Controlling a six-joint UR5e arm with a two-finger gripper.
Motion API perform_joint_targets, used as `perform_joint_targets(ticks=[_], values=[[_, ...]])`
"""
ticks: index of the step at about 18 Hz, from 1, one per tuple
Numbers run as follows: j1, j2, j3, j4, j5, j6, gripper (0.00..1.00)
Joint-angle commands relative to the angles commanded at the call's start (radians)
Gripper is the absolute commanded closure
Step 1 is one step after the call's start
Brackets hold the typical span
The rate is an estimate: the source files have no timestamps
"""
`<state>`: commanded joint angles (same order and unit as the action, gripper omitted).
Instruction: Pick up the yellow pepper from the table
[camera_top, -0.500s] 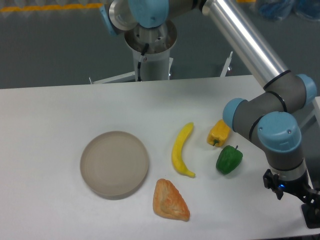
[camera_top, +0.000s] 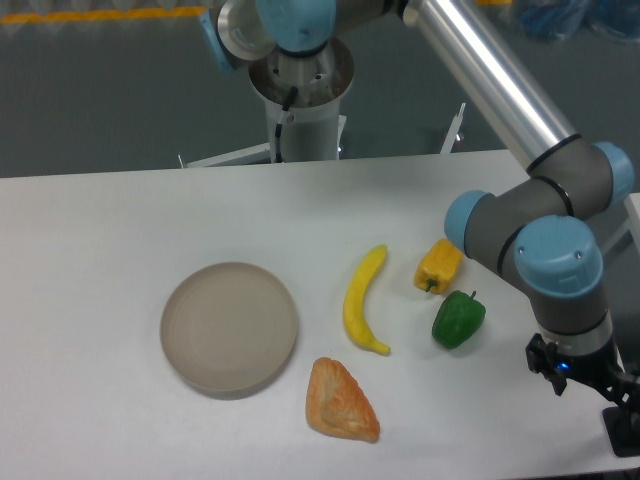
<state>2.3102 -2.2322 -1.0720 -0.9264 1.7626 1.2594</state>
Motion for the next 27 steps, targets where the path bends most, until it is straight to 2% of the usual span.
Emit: perform_joint_targets(ticks=[4, 5, 6, 7, 10, 12, 14, 18, 19, 20, 22, 23, 24, 25, 27], values=[[0.023, 0.126, -0.094, -0.133, -0.070, -0.015, 0.00], [0.050, 0.181, -0.133, -0.178, -0.102, -0.015, 0.00], [0.061, 0.209, -0.153, -0.216, -0.126, -0.015, 0.00], [0.090, 0.236, -0.181, -0.280, -0.159, -0.014, 0.00], [0.167, 0.289, -0.215, -0.412, -0.251, 0.000, 0.00], [0.199, 0.316, -0.262, -0.437, -0.264, 0.005, 0.00], [0.219, 0.336, -0.310, -0.431, -0.268, 0.008, 0.00], [0.222, 0.348, -0.361, -0.424, -0.287, 0.069, 0.00], [0.224, 0.353, -0.396, -0.416, -0.299, 0.071, 0.00], [0.225, 0.362, -0.426, -0.393, -0.305, 0.071, 0.00], [0.226, 0.370, -0.491, -0.298, -0.308, 0.071, 0.00], [0.224, 0.381, -0.553, -0.236, -0.311, 0.069, 0.00], [0.224, 0.384, -0.590, -0.195, -0.311, 0.072, 0.00], [0.227, 0.393, -0.620, -0.162, -0.311, 0.075, 0.00], [0.235, 0.408, -0.666, -0.129, -0.316, 0.110, 0.00]])
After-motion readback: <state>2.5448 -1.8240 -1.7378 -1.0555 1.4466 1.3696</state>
